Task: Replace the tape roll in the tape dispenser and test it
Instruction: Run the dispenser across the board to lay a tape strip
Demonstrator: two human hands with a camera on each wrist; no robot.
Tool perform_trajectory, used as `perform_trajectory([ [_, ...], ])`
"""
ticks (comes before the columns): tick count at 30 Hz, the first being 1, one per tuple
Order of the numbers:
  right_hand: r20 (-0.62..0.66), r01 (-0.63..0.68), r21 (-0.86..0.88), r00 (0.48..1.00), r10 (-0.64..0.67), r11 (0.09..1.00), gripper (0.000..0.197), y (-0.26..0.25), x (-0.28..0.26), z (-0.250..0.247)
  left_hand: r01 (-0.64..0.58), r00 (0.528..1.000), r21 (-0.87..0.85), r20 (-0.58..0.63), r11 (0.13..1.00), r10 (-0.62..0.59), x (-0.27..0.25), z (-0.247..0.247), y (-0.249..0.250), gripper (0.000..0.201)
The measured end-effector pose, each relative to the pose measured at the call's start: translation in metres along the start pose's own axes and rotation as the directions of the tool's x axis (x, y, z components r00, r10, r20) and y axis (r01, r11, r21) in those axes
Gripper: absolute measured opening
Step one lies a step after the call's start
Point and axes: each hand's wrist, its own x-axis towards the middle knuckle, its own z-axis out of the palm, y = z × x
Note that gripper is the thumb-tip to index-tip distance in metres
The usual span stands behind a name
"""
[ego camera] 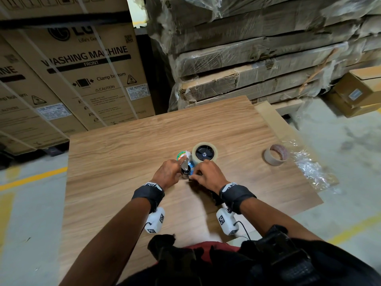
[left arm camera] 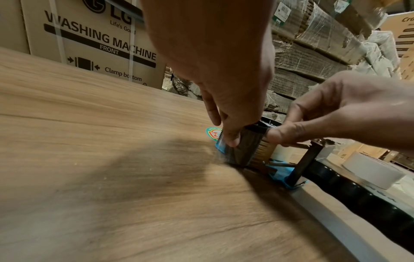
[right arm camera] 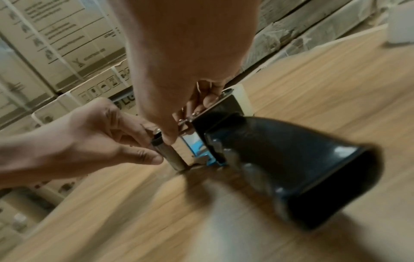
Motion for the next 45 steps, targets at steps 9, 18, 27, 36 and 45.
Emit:
perform_trajectory([
  [9, -0.123, -0.144, -0.057, 0.983, 0.136, 0.988, 0.058, 0.016, -0.017, 0.004, 0.019, 0.999, -0.007, 0.034, 1.000, -0.019, -0.001, 0.000, -0.005, 0.054],
  [18, 0.449, -0.682, 0.460, 0.731, 0.513, 0.569, 0.060, 0.052, -0.028, 0.008, 0.023, 0.999, -0.019, 0.026, 1.000, -0.022, -0.002, -0.004, 0.000, 0.060],
  [27, 0.760, -0.788, 0.609, 0.613, 0.215, 0.092, 0.016, 0.016, -0.027, -0.019, 0.051, 0.996, -0.210, -0.060, 0.976, -0.065, -0.014, -0.009, -0.007, 0.023],
  [36, 0.709, -0.730, 0.683, 0.653, 0.265, -0.028, 0.018, -0.002, -0.031, -0.023, 0.163, 0.974, -0.417, -0.078, 0.894, -0.214, -0.021, -0.010, -0.007, 0.023],
  [45, 0.328, -0.489, 0.851, 0.780, 0.533, 0.193, 0.006, -0.025, -0.033, -0.011, 0.158, 0.978, -0.371, -0.065, 0.915, -0.196, -0.004, -0.007, 0.001, 0.027],
])
